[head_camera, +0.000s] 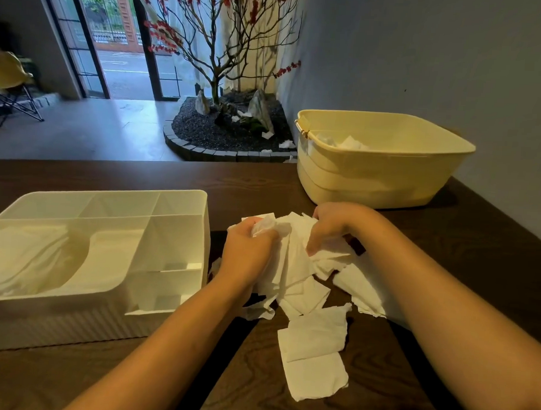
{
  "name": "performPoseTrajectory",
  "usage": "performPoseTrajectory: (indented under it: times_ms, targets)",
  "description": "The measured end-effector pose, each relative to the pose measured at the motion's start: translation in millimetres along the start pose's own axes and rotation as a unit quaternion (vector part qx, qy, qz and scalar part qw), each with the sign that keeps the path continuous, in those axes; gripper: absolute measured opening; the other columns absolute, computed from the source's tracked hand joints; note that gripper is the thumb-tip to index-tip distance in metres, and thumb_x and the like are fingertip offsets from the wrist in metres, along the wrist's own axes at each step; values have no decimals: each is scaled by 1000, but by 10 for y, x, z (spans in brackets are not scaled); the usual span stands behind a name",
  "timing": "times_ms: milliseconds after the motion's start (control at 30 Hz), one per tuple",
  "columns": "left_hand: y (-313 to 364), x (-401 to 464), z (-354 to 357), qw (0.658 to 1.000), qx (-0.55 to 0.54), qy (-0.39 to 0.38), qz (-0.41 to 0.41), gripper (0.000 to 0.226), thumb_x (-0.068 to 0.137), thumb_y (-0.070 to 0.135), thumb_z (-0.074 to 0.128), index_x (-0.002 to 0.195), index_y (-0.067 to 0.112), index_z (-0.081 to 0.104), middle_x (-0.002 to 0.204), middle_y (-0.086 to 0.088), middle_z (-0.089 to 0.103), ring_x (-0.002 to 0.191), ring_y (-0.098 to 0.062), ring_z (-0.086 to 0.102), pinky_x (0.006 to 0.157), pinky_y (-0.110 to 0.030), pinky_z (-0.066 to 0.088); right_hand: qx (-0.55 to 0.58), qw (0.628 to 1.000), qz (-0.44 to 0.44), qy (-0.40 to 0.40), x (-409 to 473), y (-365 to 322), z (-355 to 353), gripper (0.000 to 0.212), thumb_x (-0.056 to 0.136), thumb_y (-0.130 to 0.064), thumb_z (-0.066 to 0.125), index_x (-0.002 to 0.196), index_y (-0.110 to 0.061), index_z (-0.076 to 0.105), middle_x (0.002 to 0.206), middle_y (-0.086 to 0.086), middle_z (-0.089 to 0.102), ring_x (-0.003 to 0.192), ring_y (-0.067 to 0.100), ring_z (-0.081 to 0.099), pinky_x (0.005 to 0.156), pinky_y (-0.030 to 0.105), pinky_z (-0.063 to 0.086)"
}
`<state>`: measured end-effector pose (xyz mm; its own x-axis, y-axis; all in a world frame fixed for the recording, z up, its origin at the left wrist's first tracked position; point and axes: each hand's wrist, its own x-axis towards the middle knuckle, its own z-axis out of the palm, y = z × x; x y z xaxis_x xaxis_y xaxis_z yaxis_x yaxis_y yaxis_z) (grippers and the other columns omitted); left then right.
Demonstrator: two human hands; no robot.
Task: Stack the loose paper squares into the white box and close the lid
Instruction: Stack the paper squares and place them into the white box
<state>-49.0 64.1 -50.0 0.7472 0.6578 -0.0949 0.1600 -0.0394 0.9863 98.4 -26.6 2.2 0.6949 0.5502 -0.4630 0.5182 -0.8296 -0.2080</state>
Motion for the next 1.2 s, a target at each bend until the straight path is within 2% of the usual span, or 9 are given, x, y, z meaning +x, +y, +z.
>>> performPoseTrajectory:
  times_ms: [233, 333, 433, 600, 700, 833, 933, 1033, 1200]
  targets:
    - [3, -33, 38, 998, -58, 4, 7, 15, 98, 19, 57, 111, 19, 66, 100, -1, 66, 93, -16, 61, 70, -26, 44, 174, 984, -40, -21, -79, 226, 112, 43, 72, -39, 83, 105, -14, 73, 105, 6, 73, 101, 28, 69, 85, 41, 56]
    - [-1, -31, 33, 998, -69, 1, 8, 15, 98, 20, 55, 109, 23, 65, 102, -1, 66, 97, -19, 64, 79, -33, 51, 309, 947, -89, -26, -197, 387, 156, 29, 85, -24, 75, 113, -21, 71, 109, 5, 74, 107, 31, 68, 88, 41, 52]
    - [-5, -33, 41, 997, -78, -1, 4, 20, 98, 19, 53, 113, 27, 64, 105, -1, 67, 100, -22, 65, 86, -41, 54, 403, 908, -119, 0, -267, 492, 268, 32, 90, -8, 69, 118, -22, 66, 107, 6, 75, 102, 30, 71, 84, 41, 55]
    - [-4, -21, 49, 994, -111, 0, 6, 19, 98, 22, 50, 112, 28, 62, 102, -2, 67, 98, -26, 66, 89, -54, 56, 556, 815, -128, 100, -321, 531, 408, 28, 94, -11, 65, 119, -24, 66, 105, 3, 76, 94, 22, 74, 84, 48, 59]
    - [-43, -10, 72, 993, -116, 3, 29, 16, 102, 26, 49, 114, 28, 60, 105, -2, 68, 99, -23, 68, 89, -50, 57, 593, 780, -114, 162, -342, 558, 415, 24, 95, -19, 66, 115, -31, 68, 105, 1, 76, 96, 26, 73, 90, 56, 55]
    - [-75, 3, 79, 994, -96, 7, 57, 17, 103, 31, 50, 118, 27, 58, 106, 0, 69, 96, -18, 70, 78, -37, 57, 609, 763, -108, 187, -378, 468, 470, 20, 97, -22, 63, 114, -32, 68, 101, -2, 76, 92, 21, 74, 86, 51, 59]
    - [-88, 1, 57, 994, -89, 2, 65, 17, 103, 31, 51, 117, 25, 60, 106, -1, 69, 95, -17, 70, 81, -38, 59, 616, 757, -120, 180, -389, 431, 484, 16, 97, -21, 62, 101, -35, 69, 95, -3, 77, 90, 19, 74, 85, 48, 60]
    - [-64, -27, 50, 992, -88, 15, 89, 22, 100, 39, 53, 114, 26, 64, 110, -1, 68, 101, -20, 68, 88, -44, 58, 608, 763, -135, 173, -409, 402, 501, 18, 96, -18, 62, 106, -31, 71, 96, -4, 77, 93, 18, 73, 84, 44, 60]
    - [14, -74, 2, 980, -164, 36, 104, 18, 101, 31, 53, 109, 30, 69, 91, 10, 73, 83, -2, 69, 70, -26, 53, 633, 729, -170, 195, -416, 335, 548, 27, 95, -11, 62, 105, -36, 70, 97, -7, 76, 93, 13, 72, 79, 36, 59]
